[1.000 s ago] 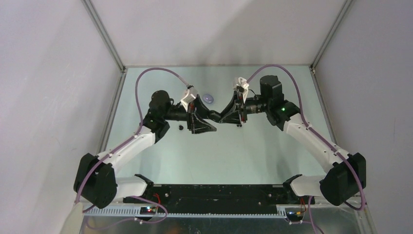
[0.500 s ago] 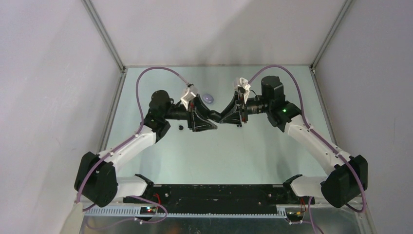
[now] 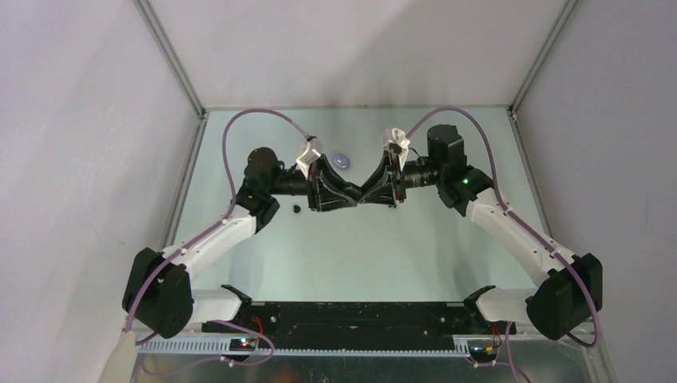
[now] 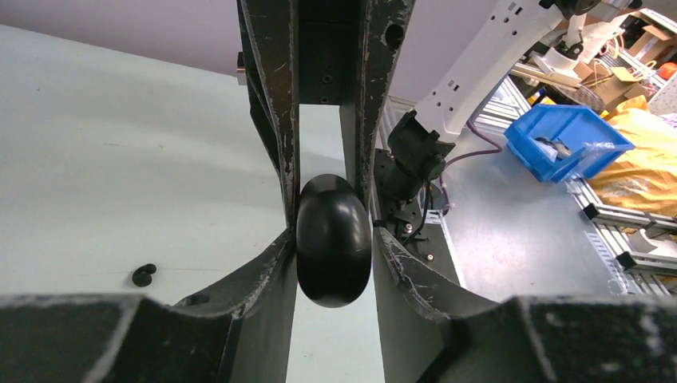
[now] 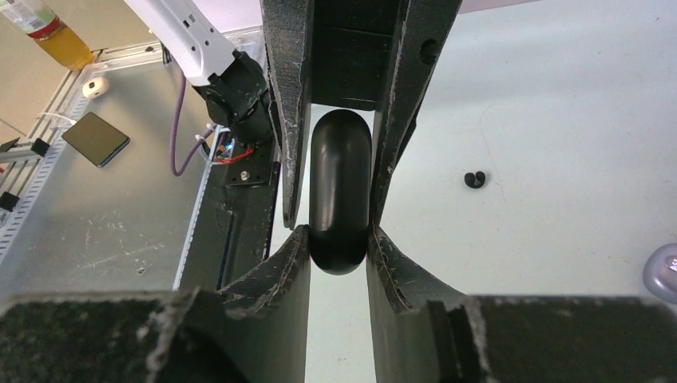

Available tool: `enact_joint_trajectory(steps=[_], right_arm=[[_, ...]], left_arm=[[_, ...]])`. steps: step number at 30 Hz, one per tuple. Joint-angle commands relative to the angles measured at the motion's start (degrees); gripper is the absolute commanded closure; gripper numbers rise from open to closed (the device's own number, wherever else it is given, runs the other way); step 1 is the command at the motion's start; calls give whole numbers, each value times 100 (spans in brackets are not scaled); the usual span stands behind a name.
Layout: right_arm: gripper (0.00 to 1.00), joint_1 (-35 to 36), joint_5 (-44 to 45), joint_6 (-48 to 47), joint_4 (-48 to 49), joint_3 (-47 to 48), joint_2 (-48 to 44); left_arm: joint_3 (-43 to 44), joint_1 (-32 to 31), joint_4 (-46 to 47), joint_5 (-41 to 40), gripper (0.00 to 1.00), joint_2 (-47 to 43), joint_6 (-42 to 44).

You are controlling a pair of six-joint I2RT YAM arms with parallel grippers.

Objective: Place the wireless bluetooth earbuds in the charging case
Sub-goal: Pass from the right arm to the left

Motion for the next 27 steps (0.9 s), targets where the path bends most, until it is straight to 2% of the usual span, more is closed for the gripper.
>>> enact_joint_trajectory(steps=[1, 15, 19, 23, 25, 27], right_arm=[[93, -17, 82, -191, 114, 15, -31], [92, -14, 50, -630, -217, 14, -19], [92, -9, 63, -676, -251, 19, -7], [91, 1, 74, -692, -275, 20, -2], [89, -6, 73, -688, -287, 18, -6], [83, 0, 75, -679, -287, 16, -5]], left_arm=[[248, -43, -350, 168, 58, -47, 392], [334, -68, -508, 164, 64, 3, 461], [328, -79, -518, 165, 72, 5, 472], [340, -89, -568, 165, 85, 4, 528], [339, -95, -610, 165, 90, 2, 565], [340, -95, -660, 161, 94, -6, 610]])
